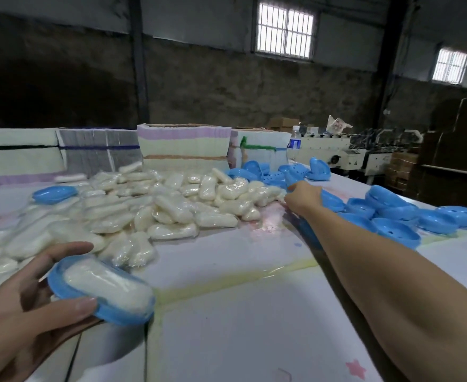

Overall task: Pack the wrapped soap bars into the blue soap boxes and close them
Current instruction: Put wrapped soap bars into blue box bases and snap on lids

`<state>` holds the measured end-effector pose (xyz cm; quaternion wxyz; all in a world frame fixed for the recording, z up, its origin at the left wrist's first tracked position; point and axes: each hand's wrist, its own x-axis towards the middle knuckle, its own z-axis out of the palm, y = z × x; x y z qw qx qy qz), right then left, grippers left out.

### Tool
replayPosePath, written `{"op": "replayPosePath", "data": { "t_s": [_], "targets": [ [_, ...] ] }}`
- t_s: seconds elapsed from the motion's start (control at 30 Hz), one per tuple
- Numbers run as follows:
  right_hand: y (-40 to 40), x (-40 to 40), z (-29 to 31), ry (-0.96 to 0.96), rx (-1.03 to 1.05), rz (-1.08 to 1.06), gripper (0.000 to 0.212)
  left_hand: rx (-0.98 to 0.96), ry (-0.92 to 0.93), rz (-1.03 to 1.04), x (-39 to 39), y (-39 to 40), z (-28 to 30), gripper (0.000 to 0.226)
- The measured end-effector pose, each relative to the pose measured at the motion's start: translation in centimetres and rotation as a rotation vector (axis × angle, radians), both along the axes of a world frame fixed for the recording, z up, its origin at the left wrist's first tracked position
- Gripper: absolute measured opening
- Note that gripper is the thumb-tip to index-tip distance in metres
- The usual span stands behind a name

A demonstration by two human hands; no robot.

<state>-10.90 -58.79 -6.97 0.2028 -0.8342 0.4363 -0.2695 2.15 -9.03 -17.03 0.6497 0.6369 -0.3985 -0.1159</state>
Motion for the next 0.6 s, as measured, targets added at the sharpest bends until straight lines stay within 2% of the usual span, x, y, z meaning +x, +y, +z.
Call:
{"op": "replayPosePath", "data": {
  "t_s": [0.07,0.17,0.27,0.37,0.43,0.53,0.6],
  "targets": [
    [0.7,0.0,0.2,-0.137,-0.124,0.047,0.04,0.008,0.026,0.046,-1.1,-0.5,0.8,0.085],
    [3.3,-0.3,1.3,-0.298,-0.314,0.119,0.028,-0.03,0.047,0.043,-3.2,-0.6,1.6,0.094],
    [8.0,-0.6,3.1,-0.444,-0.225,0.26,0.026,-0.154,0.195,-0.006,-5.2,-1.3,2.7,0.101],
    [14.3,-1.0,4.8,-0.506,0.028,0.571,0.026,-0.227,0.36,-0.031,-7.8,-2.4,4.3,0.095],
    [18.5,-1.4,5.5,-0.538,0.314,0.759,0.02,-0.287,0.439,-0.018,-8.9,-2.6,5.3,0.078],
    [23.7,-1.8,5.4,-0.523,0.804,0.942,0.008,-0.351,0.524,-0.021,-9.9,-2.6,6.2,0.069],
    [26.3,-2.1,4.4,-0.45,0.98,1.015,0.003,-0.376,0.543,0.001,-10.2,-2.5,6.6,0.071]
  ]
}}
